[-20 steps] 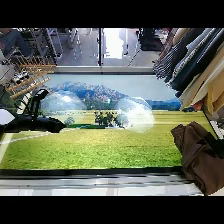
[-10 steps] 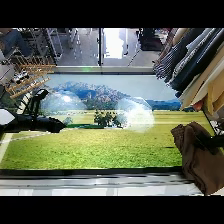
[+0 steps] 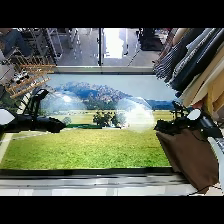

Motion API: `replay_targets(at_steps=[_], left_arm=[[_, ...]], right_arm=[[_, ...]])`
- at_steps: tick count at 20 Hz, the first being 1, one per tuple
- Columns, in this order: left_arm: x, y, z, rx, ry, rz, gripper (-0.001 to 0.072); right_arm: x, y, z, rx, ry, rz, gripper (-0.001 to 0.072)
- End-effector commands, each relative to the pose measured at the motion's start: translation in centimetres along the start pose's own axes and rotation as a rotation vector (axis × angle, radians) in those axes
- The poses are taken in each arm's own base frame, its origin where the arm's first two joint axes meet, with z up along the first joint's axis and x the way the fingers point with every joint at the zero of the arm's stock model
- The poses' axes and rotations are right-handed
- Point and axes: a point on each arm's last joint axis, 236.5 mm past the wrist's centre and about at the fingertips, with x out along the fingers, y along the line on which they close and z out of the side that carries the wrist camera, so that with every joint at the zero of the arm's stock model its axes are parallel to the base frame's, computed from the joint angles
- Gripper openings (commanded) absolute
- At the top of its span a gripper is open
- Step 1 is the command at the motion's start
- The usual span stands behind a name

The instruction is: Fold the clothes and pants, and hang the long-sleeved shirts on hangers.

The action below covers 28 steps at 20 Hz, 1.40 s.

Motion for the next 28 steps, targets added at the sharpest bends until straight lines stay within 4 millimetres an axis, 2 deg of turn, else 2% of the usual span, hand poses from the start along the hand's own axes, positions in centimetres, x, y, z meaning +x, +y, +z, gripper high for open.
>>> replay_targets(at_steps=[1, 3, 4, 5, 6, 8, 10, 13, 15, 18, 28], left_arm=[[0.0, -0.2, -0.4, 0.0, 0.017, -0.009, 0.001], [0.0, -0.2, -0.4, 0.0, 0.017, -0.01, 0.001], [0.0, -0.2, -0.4, 0.0, 0.015, -0.008, 0.0011], [0.0, -0.1, -0.2, -0.001, 0.006, -0.003, 0.0011], [0.1, -0.2, 0.1, -0.002, -0.004, 0.001, 0.0009], [0.3, -1.0, -0.1, 0.041, 0.01, 0.033, 0.0004], [-0.9, 0.4, 0.4, 0.094, -0.009, 0.242, 0.0005], [-6.5, 3.9, 3.4, 0.171, -0.157, 0.613, 0.0011], [-8.4, 4.3, 3.9, 0.186, -0.195, 0.667, 0.0011], [-9.0, 4.1, 4.0, 0.186, -0.211, 0.668, 0.0012], [-8.9, 4.1, 4.0, 0.186, -0.21, 0.668, 0.0012]], right_arm=[[-2.8, 0.0, 0.4, 0.001, -0.058, -0.089, 0.0485], [-4.8, -0.2, 0.0, 0.027, -0.078, -0.074, 0.0486], [-5.2, 0.7, -0.6, 0.028, -0.063, -0.041, 0.0485], [-5.1, 2.8, -1.5, -0.016, -0.029, 0.031, 0.0433], [-4.9, 5.4, -2.4, -0.067, 0.005, 0.117, 0.0321], [-4.1, 9.9, -3.4, -0.137, 0.018, 0.217, 0.0022], [-2.9, 13.2, -3.5, -0.249, -0.023, 0.215, 0.0016], [-1.6, 15.1, -2.7, -0.417, -0.119, 0.12, 0.0017], [-1.4, 16.7, -2.4, -0.445, -0.16, 0.138, 0.0018], [-1.4, 17.6, -2.7, -0.46, -0.164, 0.153, 0.0018], [-1.4, 17.5, -2.7, -0.46, -0.165, 0.151, 0.0018]])
